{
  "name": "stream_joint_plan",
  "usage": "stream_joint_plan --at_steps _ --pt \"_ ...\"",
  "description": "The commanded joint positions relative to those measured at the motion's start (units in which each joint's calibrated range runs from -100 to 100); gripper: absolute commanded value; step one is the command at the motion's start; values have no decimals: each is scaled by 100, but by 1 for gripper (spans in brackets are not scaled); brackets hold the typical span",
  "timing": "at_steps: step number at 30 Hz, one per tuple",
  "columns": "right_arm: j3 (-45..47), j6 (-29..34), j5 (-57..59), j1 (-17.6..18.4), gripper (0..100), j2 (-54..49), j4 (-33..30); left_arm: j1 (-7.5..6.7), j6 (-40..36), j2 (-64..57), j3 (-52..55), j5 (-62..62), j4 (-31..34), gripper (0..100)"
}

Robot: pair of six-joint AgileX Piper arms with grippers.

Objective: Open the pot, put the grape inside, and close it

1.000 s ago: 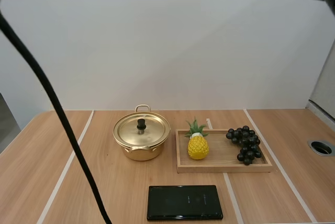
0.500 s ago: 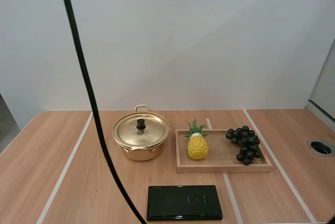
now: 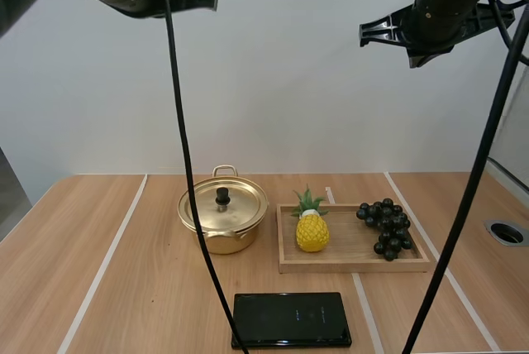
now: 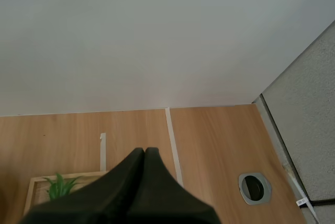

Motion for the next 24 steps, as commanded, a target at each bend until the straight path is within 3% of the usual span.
stream_joint_plan --at_steps 1,10,15,24 --pt "-67 -18 30 -24 0 113 -85 -11 -45 358 -41 148 43 0" --pt "85 -134 30 -24 0 641 -202 -11 -45 1243 -41 542 43 0" --pt "613 -134 30 -24 0 901 -516 -11 -45 1652 -41 801 43 0" --pt "1685 -134 30 -24 0 1143 -540 -11 14 2042 -41 1657 43 0"
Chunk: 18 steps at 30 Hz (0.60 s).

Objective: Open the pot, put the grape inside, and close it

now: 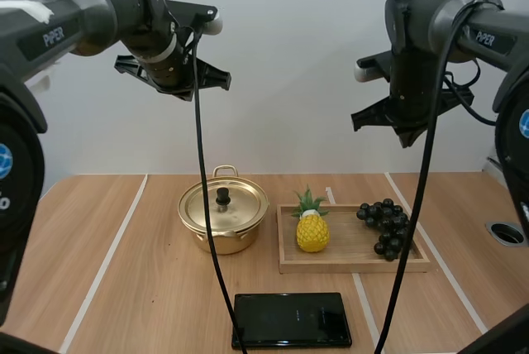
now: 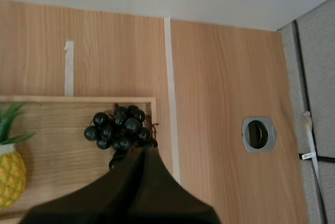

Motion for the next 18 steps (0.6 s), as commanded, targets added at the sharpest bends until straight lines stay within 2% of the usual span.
stream_joint_plan --at_steps 1,7,16,18 --pt "316 -31 25 -24 0 -19 -57 -11 45 74 -41 333 29 0" --pt "486 -31 25 -24 0 -19 -57 -11 263 226 -41 1007 29 0" --pt "486 109 25 -24 0 -19 -57 -11 212 252 -26 947 19 0" --pt "486 343 25 -24 0 -19 -90 -11 58 252 -26 932 19 10"
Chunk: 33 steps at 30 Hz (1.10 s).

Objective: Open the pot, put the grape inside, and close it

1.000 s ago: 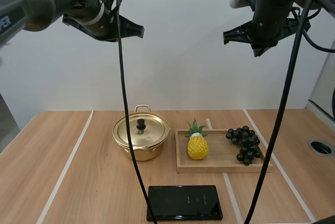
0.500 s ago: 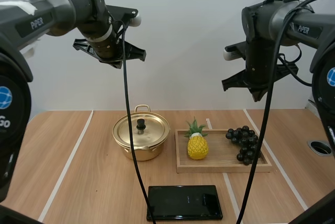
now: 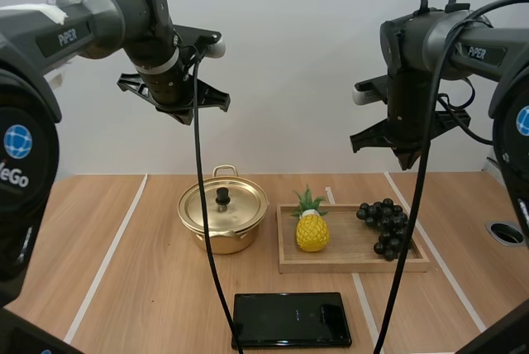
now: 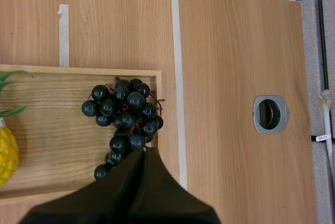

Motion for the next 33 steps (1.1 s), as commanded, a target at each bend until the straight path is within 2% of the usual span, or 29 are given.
stream_joint_plan --at_steps 1,2,3,4,5,6,7,8,20,23,33 --pt "20 332 25 -24 0 -48 -133 -11 -177 10 -26 -93 -9 19" --pt "20 455 25 -24 0 -48 -159 -11 -211 10 -26 -93 -9 31" --pt "20 535 25 -24 11 -48 -210 -11 -224 10 -26 -93 -9 47" --pt "20 562 25 -24 26 -48 -267 -11 -224 10 -26 -93 -9 63" --pt "20 561 25 -24 44 -48 -295 -11 -213 10 -26 -93 -9 85" --pt "20 561 25 -24 64 -48 -293 -11 -166 10 -26 -112 -9 100" --pt "20 561 25 -24 86 -48 -301 -20 -107 10 -26 -112 -9 100" --pt "20 561 25 -24 100 -48 -301 -20 -47 10 -26 -112 -9 100" --pt "20 519 25 -24 100 -48 -301 -20 -46 22 -26 -95 -9 100" --pt "20 519 25 -24 100 -48 -301 -20 154 105 -26 -31 -65 100" --pt "20 519 25 -24 100 -48 -301 -20 1525 644 -13 967 -1414 100"
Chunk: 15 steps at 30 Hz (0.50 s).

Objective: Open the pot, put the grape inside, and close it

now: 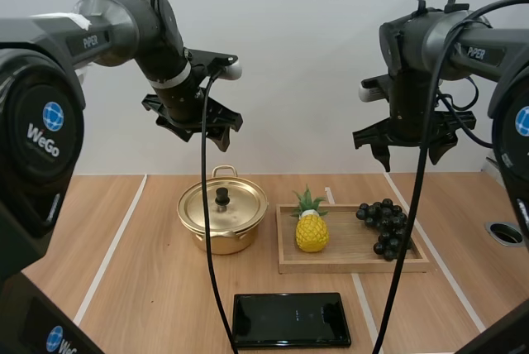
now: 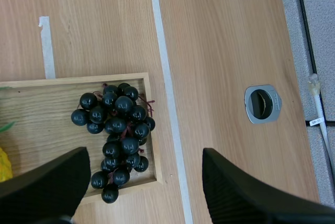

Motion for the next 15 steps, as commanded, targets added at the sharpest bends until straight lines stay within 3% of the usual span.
stream_joint_plan --at_steps 1,15 --pt "20 -1 25 -24 100 -48 -68 -20 250 121 -13 26 -358 100" --pt "20 -1 25 -24 100 -48 -68 -20 743 857 409 -585 -369 100"
